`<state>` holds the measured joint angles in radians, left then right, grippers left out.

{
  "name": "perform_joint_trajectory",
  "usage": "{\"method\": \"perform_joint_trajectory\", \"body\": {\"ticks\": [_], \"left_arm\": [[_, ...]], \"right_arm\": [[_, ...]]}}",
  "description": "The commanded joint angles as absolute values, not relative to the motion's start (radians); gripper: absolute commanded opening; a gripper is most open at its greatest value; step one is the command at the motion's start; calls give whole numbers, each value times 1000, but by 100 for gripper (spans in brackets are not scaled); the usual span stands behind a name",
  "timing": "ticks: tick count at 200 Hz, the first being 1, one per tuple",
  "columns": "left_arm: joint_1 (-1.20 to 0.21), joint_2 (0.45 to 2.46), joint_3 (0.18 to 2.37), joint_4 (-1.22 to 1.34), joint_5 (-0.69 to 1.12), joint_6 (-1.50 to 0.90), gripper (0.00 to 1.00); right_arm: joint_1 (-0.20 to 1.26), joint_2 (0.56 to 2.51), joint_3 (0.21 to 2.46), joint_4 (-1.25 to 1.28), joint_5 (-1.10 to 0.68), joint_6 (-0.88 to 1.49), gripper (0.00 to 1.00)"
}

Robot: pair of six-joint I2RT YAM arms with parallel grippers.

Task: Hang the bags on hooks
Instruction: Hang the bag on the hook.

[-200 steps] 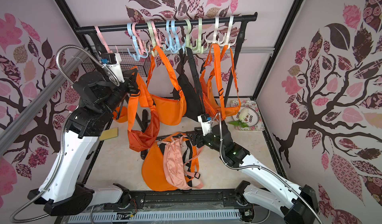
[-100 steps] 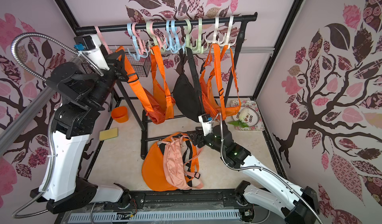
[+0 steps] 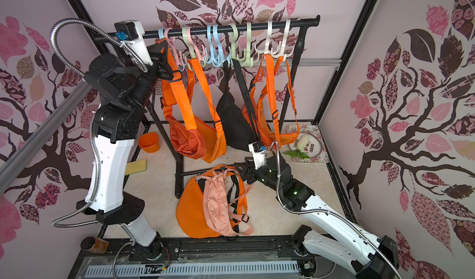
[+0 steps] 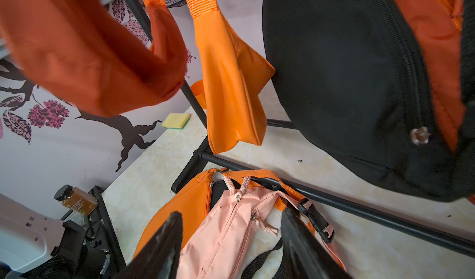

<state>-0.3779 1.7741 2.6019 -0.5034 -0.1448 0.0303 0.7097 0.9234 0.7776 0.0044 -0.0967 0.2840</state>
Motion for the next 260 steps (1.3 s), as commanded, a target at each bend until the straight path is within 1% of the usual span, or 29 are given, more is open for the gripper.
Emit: {"method": "perform_joint_trajectory", "body": {"ticks": [1, 15, 24, 40, 53, 59, 63, 78, 107, 129, 145, 170, 213, 260], "left_arm": [[-318, 1839, 2694, -531, -81, 11, 0], [-292, 1897, 2747, -603, -38, -11, 0], [-285, 1914, 2724, -643, 1, -15, 15], [-282, 1900, 2607, -631, 18, -16, 29], [-278, 1883, 2545, -605, -1, -21, 46], [-276, 1875, 2531, -600, -5, -23, 51], [-274, 1871, 2525, -596, -9, -25, 53], [-272, 1846, 2492, -568, -32, -24, 53], [-268, 1778, 2412, -528, -34, -35, 58], [-269, 1675, 2251, -446, -15, -54, 61], [-268, 1606, 2150, -399, -9, -61, 68], [-269, 1546, 2086, -411, 31, -72, 74], [-268, 1432, 1950, -409, 138, -116, 80], [-268, 1318, 1764, -380, 167, -131, 86]], "right_arm": [[701, 906, 810, -23, -78, 259, 63], [696, 902, 811, -29, -73, 253, 63], [693, 900, 810, -29, -71, 253, 63], [687, 896, 803, -21, -70, 254, 63], [683, 891, 798, -17, -72, 256, 63], [682, 891, 797, -17, -72, 255, 63], [682, 890, 795, -18, -72, 256, 63], [680, 883, 784, -14, -72, 259, 63], [673, 875, 765, 1, -73, 264, 63], [671, 873, 762, 8, -78, 265, 62], [671, 871, 762, 8, -78, 261, 62], [669, 870, 762, 7, -78, 259, 62], [668, 861, 758, 20, -74, 266, 62], [669, 854, 758, 14, -74, 265, 63]]}}
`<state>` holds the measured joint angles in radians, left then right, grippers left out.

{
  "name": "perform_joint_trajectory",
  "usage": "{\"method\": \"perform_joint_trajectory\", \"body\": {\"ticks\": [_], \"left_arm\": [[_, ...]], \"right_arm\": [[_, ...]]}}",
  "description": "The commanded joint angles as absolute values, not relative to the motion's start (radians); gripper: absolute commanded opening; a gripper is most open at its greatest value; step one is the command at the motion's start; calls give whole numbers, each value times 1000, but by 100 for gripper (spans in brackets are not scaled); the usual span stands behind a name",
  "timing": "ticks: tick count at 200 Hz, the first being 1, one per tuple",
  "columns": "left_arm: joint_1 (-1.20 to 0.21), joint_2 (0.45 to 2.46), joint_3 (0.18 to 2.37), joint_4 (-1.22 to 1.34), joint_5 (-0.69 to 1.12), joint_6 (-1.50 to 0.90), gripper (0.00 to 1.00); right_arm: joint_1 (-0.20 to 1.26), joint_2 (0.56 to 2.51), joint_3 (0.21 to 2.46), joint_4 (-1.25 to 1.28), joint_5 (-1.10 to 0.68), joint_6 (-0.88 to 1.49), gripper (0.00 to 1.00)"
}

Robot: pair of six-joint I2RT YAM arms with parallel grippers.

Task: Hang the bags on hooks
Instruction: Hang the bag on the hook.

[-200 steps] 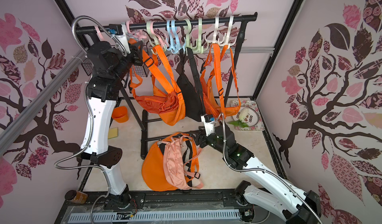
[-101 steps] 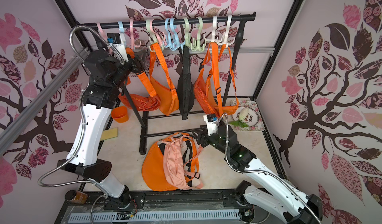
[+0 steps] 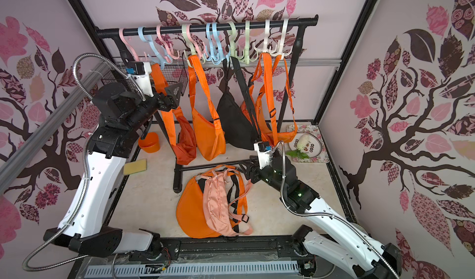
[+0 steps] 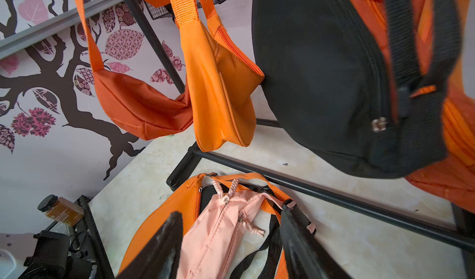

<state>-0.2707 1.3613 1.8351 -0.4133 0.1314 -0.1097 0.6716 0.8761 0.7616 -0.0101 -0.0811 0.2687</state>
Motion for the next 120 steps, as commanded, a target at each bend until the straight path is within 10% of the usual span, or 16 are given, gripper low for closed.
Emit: {"method": "perform_joint_trajectory", "body": {"ticks": [1, 120], "left_arm": [[-268, 1316, 1761, -381, 167, -131, 86], [-267, 1112, 1598, -464, 20, -140, 98]], "right_arm": [[669, 853, 758, 14, -74, 266, 63], [669, 818, 765, 0, -38, 270, 81]]}}
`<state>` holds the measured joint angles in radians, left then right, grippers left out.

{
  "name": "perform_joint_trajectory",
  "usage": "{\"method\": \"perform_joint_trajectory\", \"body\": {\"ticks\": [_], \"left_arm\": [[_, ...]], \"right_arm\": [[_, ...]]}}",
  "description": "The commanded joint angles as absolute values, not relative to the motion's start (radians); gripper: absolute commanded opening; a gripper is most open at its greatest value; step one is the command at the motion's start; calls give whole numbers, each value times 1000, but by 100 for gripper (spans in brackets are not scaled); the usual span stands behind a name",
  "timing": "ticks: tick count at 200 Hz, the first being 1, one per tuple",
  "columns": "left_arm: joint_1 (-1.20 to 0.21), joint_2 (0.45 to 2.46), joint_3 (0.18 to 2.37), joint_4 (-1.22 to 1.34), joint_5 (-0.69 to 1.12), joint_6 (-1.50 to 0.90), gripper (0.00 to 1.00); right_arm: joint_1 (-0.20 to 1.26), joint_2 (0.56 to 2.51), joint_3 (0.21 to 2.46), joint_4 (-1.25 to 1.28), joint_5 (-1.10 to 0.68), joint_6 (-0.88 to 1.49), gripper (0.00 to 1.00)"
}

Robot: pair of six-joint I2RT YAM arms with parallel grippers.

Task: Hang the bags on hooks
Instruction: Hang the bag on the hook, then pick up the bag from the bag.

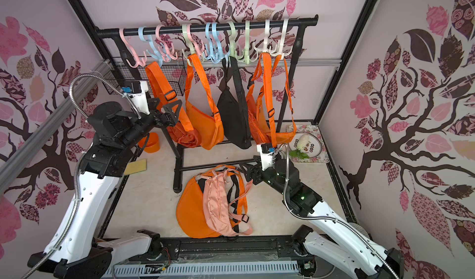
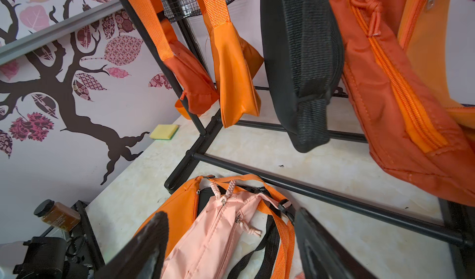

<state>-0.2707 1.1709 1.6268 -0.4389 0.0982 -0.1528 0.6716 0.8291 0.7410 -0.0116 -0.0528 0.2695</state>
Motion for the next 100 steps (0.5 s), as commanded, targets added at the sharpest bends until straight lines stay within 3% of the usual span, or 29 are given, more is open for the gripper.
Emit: {"method": "perform_joint_trajectory", "body": {"ticks": [1, 74, 100], "left_arm": [[-267, 1109, 1597, -465, 17, -140, 97], [-270, 909, 1397, -621, 31, -174, 97], [-351, 889, 1252, -743, 51, -243, 97]], "right_arm": [[669, 819, 765, 0, -37, 270, 81], [668, 871, 798, -52, -60, 272, 81], [668, 895, 767, -68, -88, 313, 81]]}}
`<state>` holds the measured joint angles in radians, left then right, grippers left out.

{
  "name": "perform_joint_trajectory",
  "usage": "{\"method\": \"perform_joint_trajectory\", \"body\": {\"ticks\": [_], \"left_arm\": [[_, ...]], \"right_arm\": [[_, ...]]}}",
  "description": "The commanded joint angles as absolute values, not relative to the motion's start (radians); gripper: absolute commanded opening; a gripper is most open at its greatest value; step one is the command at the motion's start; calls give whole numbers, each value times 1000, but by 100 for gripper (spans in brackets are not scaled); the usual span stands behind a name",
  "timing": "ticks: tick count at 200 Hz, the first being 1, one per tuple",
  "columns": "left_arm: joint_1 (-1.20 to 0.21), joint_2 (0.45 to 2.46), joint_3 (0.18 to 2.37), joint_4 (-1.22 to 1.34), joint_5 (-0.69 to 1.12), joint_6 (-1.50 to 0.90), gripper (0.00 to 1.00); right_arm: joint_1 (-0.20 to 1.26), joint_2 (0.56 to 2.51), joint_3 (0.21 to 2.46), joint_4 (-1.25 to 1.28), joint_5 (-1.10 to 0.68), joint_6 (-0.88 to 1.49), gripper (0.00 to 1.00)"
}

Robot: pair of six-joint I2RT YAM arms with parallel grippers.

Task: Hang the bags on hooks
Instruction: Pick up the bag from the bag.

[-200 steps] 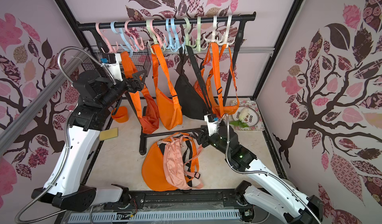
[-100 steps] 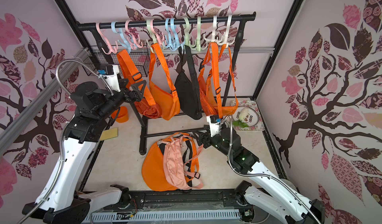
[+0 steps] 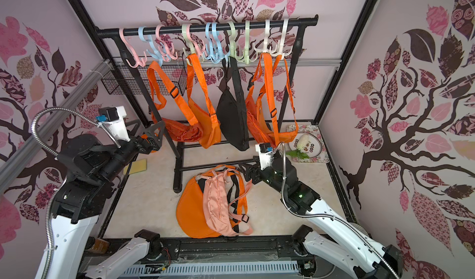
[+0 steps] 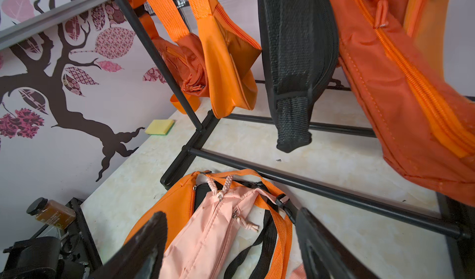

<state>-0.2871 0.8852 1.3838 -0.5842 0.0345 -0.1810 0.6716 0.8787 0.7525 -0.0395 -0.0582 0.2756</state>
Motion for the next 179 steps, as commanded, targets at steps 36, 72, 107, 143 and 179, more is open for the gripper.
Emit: {"method": "perform_joint_trajectory", "body": {"ticks": [36, 72, 107, 143, 179], "left_arm": [[-569, 878, 1001, -741, -6, -391, 97], [-633, 918, 844, -641, 27, -519, 97], [-654, 1040, 771, -522, 125, -576, 97], [-725, 1183, 782, -475, 137, -593, 97], [-736, 1250, 748, -432, 76, -621, 97]], "right_arm": [[668, 1003, 714, -146, -124, 403, 79], [669, 1120, 603, -125, -124, 541, 74], [668, 1201, 546, -69, -120, 589, 72], [668, 1252, 525, -6, -121, 599, 72], [669, 1326, 577, 3, -26, 600, 67]]}}
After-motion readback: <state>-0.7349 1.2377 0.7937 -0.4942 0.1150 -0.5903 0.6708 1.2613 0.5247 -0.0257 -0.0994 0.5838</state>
